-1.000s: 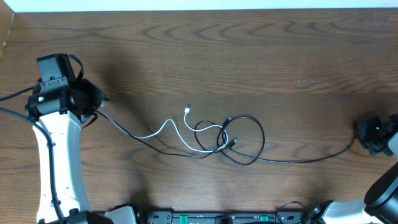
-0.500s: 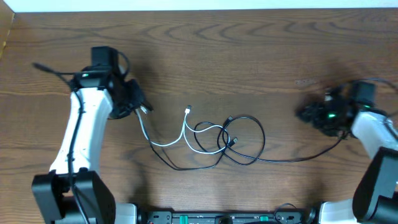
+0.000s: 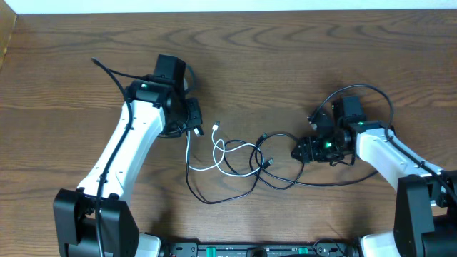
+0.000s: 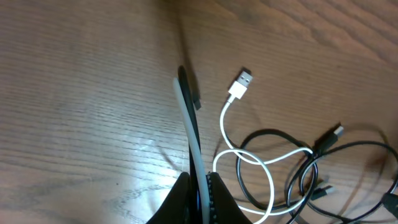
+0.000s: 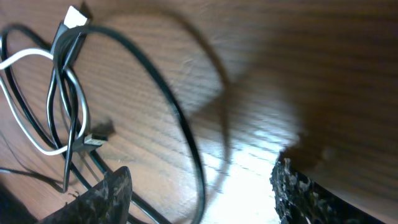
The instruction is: Untangle cables
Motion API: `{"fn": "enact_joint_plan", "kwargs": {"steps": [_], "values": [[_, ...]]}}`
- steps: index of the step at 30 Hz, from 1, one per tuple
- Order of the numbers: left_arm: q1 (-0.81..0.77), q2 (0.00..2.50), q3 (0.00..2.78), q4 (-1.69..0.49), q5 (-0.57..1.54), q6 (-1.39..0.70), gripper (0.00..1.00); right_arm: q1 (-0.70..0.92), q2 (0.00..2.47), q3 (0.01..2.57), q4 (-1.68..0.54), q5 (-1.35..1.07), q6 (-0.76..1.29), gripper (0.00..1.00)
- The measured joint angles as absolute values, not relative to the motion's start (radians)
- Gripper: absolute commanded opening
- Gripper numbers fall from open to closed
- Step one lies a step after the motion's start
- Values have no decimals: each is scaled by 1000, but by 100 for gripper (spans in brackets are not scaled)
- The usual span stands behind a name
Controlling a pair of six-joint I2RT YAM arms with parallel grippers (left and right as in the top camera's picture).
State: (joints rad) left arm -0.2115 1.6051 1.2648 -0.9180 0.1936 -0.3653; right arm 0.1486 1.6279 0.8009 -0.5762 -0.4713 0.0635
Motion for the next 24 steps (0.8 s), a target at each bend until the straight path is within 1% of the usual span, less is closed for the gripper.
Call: {"fn": "enact_joint_plan", "kwargs": {"steps": [2, 3, 4, 8, 11, 14, 15, 16, 20, 24], "values": [[-231, 1605, 1265, -918, 194, -365, 8, 169, 1628, 801, -575, -470, 63, 56], [-238, 1605, 1265, -918, 194, -365, 7, 178, 1628, 801, -573, -469, 58, 45], [-251, 1605, 1265, -918, 194, -365, 8, 186, 1628, 801, -570, -467, 59, 40], [-271, 1605, 1265, -918, 194, -365, 8, 206, 1628, 796, -568, -458, 56, 38], [-272, 1605, 1265, -918, 194, -365, 7, 216, 1628, 780, -556, -457, 56, 32], [-272, 1605, 1265, -918, 194, -365, 7, 215, 1626, 748, -529, -463, 59, 13], [-272, 1605, 1265, -918, 194, -365, 8, 216, 1625, 741, -514, -462, 60, 3], [-272, 1606, 1265, -918, 194, -365, 8, 216, 1625, 731, -500, -465, 59, 1], [-272, 1606, 1265, -918, 194, -365, 8, 215, 1625, 714, -440, -495, 62, 1], [-272, 1606, 1265, -918, 194, -365, 8, 212, 1625, 748, -416, -617, 55, 1]]}}
